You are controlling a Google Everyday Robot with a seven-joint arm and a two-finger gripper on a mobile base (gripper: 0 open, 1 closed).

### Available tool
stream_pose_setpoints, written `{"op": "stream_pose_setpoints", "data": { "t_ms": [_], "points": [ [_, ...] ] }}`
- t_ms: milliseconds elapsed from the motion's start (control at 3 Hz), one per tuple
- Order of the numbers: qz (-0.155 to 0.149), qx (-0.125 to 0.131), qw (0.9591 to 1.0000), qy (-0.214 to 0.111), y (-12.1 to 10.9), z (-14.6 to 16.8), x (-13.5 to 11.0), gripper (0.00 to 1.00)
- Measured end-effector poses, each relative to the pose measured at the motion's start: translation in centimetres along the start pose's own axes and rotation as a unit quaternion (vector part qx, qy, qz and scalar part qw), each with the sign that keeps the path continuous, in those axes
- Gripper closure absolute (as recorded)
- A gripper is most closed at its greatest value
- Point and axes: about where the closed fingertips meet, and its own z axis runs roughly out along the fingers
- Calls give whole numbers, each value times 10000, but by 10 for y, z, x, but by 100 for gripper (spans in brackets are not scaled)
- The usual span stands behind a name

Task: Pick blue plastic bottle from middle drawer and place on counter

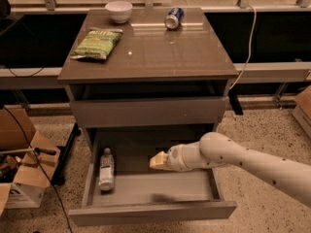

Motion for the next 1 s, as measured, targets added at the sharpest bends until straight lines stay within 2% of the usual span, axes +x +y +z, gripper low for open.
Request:
{"op": "stream_pose_setpoints", "data": {
  "t_ms": [333, 667, 1000],
  "points": [
    [-35, 20, 10000, 29, 1, 8, 0, 19],
    [-269, 38, 9994, 214, 16, 38, -1, 0],
    [-498, 102, 9974, 506, 29, 82, -1, 0]
  ]
}}
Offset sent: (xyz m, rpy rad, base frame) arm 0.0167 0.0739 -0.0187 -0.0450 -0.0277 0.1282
